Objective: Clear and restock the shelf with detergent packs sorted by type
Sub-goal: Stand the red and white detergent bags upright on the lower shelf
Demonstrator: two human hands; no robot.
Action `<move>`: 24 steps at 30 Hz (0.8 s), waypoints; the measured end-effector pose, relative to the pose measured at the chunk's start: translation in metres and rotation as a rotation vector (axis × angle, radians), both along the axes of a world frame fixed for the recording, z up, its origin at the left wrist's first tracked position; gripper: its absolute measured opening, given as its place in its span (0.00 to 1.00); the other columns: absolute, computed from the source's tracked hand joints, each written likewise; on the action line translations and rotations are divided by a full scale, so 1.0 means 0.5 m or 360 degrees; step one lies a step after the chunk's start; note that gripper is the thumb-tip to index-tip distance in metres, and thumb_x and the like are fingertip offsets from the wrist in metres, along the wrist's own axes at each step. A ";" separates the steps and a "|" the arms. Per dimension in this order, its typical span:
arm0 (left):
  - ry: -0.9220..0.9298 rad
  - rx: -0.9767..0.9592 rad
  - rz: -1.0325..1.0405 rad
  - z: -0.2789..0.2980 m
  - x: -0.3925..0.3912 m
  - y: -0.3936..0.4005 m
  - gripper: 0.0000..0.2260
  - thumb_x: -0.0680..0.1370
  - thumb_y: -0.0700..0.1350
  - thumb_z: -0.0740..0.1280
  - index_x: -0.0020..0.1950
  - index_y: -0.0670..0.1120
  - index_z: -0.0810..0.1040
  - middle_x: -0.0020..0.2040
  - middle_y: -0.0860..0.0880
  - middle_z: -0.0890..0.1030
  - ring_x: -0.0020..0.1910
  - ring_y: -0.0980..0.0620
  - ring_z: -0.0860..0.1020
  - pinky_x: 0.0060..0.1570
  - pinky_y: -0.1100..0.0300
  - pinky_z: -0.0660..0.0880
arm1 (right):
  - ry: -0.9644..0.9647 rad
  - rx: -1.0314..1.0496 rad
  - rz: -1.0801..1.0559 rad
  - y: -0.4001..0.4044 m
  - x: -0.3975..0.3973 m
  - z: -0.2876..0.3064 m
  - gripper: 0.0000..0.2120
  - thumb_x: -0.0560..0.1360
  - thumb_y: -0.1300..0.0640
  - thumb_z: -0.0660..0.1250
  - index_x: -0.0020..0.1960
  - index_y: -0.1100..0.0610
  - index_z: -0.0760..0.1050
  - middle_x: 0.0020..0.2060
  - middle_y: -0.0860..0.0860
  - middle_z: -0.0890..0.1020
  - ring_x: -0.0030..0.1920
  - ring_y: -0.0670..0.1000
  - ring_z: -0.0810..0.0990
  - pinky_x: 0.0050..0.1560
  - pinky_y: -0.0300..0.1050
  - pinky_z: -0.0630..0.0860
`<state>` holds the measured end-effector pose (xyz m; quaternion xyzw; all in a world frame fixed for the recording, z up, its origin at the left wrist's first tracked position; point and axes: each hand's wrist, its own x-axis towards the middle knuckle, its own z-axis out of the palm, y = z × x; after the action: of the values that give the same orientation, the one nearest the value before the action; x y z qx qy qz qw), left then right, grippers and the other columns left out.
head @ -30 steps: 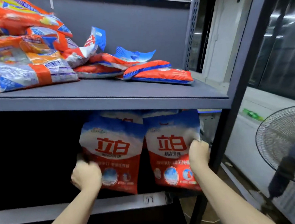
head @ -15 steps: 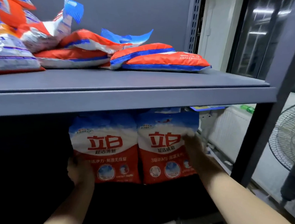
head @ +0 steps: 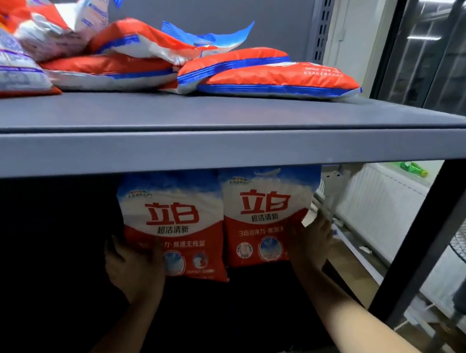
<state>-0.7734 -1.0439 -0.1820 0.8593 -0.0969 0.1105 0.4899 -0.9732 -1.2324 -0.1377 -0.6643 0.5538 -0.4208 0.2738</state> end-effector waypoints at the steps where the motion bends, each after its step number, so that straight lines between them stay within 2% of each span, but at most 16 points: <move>1: -0.0183 0.0154 -0.0073 -0.003 -0.016 0.007 0.40 0.70 0.61 0.66 0.72 0.37 0.61 0.70 0.32 0.63 0.67 0.30 0.64 0.63 0.35 0.63 | 0.0188 -0.0180 0.0028 0.017 -0.010 -0.011 0.32 0.75 0.47 0.66 0.73 0.57 0.58 0.70 0.58 0.66 0.70 0.59 0.63 0.66 0.58 0.64; 3: -0.0479 0.0445 -0.0263 -0.021 -0.042 0.013 0.40 0.66 0.66 0.58 0.69 0.39 0.64 0.67 0.32 0.66 0.64 0.30 0.66 0.59 0.33 0.65 | 0.0554 -0.0364 0.0299 0.048 -0.026 -0.040 0.31 0.74 0.44 0.65 0.73 0.51 0.60 0.70 0.55 0.65 0.70 0.58 0.63 0.66 0.57 0.65; 5: -0.0608 0.0687 -0.0503 -0.037 -0.065 0.009 0.41 0.66 0.71 0.56 0.69 0.45 0.63 0.70 0.37 0.64 0.68 0.30 0.63 0.58 0.29 0.64 | 0.0824 -0.0236 0.0516 0.060 -0.035 -0.069 0.33 0.73 0.39 0.65 0.73 0.45 0.57 0.73 0.51 0.60 0.73 0.57 0.58 0.67 0.57 0.64; 7: -0.0615 0.0824 -0.0645 -0.049 -0.075 -0.005 0.42 0.66 0.75 0.51 0.72 0.50 0.59 0.73 0.42 0.58 0.72 0.32 0.56 0.59 0.27 0.59 | 0.0833 -0.0132 0.0582 0.054 -0.040 -0.081 0.32 0.73 0.41 0.66 0.73 0.43 0.56 0.74 0.50 0.57 0.74 0.57 0.54 0.67 0.56 0.66; 9: -0.0572 0.0849 -0.0647 -0.047 -0.079 -0.023 0.43 0.68 0.77 0.47 0.74 0.52 0.56 0.76 0.43 0.54 0.74 0.33 0.51 0.60 0.27 0.56 | 0.0755 -0.0072 0.0625 0.042 -0.040 -0.075 0.33 0.74 0.44 0.67 0.74 0.42 0.55 0.75 0.49 0.56 0.75 0.57 0.52 0.66 0.56 0.68; 12: -0.0373 0.0896 -0.0622 -0.025 -0.091 -0.044 0.42 0.69 0.72 0.55 0.77 0.52 0.53 0.78 0.42 0.48 0.75 0.35 0.42 0.66 0.28 0.50 | 0.0749 0.0037 0.0676 0.024 -0.035 -0.062 0.34 0.73 0.44 0.68 0.74 0.40 0.54 0.75 0.49 0.56 0.75 0.57 0.52 0.65 0.58 0.68; 15: -0.0292 0.1027 -0.0646 -0.002 -0.099 -0.042 0.42 0.72 0.70 0.58 0.78 0.54 0.45 0.78 0.45 0.42 0.75 0.37 0.38 0.69 0.33 0.49 | 0.0813 0.0082 0.0695 0.024 -0.036 -0.048 0.35 0.73 0.43 0.68 0.74 0.41 0.54 0.76 0.49 0.55 0.76 0.57 0.52 0.66 0.58 0.68; 18: -0.0223 0.0959 -0.0747 0.017 -0.094 -0.024 0.38 0.74 0.66 0.61 0.77 0.56 0.48 0.78 0.47 0.45 0.76 0.39 0.42 0.70 0.34 0.53 | 0.0844 0.0122 0.0771 0.043 -0.044 -0.030 0.37 0.73 0.42 0.67 0.76 0.44 0.53 0.76 0.49 0.54 0.76 0.58 0.50 0.68 0.59 0.66; 21: -0.0212 0.0865 -0.0762 0.047 -0.105 0.002 0.31 0.75 0.62 0.63 0.74 0.54 0.58 0.76 0.48 0.57 0.76 0.44 0.53 0.69 0.36 0.58 | 0.0852 0.0134 0.0837 0.069 -0.058 -0.007 0.35 0.74 0.41 0.65 0.76 0.46 0.53 0.77 0.50 0.54 0.76 0.58 0.52 0.70 0.59 0.64; 24: -0.0246 0.0890 -0.0735 0.086 -0.136 0.034 0.24 0.77 0.60 0.61 0.70 0.52 0.66 0.72 0.49 0.66 0.73 0.47 0.61 0.70 0.41 0.58 | 0.0876 0.0133 0.0896 0.096 -0.080 0.026 0.33 0.75 0.41 0.64 0.75 0.46 0.56 0.76 0.51 0.58 0.75 0.57 0.57 0.70 0.58 0.64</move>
<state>-0.8415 -1.0268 -0.1390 0.9045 -0.3515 0.0309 0.2395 -1.0130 -1.1844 -0.1248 -0.8665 0.4194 -0.1125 0.2464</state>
